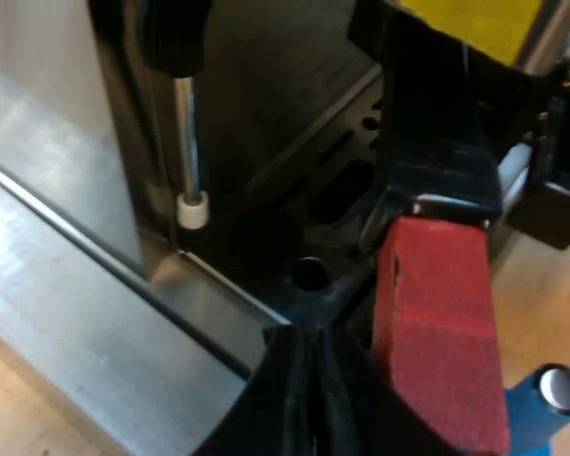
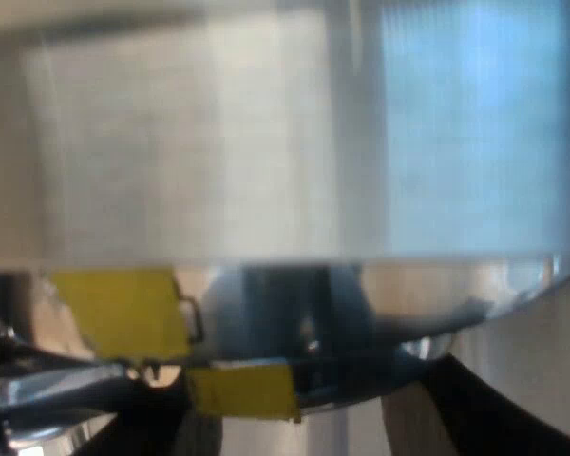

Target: Put the handle in the coffee machine

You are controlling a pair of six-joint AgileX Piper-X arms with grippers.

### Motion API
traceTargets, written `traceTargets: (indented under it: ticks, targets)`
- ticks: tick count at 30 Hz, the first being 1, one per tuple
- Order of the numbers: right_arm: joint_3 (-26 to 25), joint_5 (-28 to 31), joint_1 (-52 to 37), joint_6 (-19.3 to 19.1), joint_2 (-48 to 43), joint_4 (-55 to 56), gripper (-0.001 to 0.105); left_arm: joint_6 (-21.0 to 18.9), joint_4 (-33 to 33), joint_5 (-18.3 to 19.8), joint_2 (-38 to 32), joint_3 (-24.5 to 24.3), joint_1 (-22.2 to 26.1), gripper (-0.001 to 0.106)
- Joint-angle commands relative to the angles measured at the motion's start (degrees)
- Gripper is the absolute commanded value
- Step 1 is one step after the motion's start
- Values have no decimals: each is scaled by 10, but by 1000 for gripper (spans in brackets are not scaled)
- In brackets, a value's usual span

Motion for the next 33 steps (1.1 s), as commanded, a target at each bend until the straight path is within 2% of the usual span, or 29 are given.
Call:
traceTargets:
  ticks: [1,5,9,19,27,30,33]
  targets:
    - [-10,3,-3,-1,-14,-61,42,5,24,26,-9,-4,-1,0]
    - [-10,3,-3,-1,-14,-61,42,30,61,31,-9,-4,-3,0]
    - [-10,3,-3,-1,-14,-61,42,70,106,36,-9,-4,-27,0]
    - [-10,4,-3,-3,-14,-48,42,69,118,36,-10,-4,-86,0]
    - [-10,17,-3,-3,-14,9,42,69,128,37,-10,-4,-103,0]
    - [-10,27,0,2,-14,33,42,70,130,37,-10,-2,-103,0]
    - [-10,27,8,29,-14,79,42,73,130,37,-10,-2,-103,0]
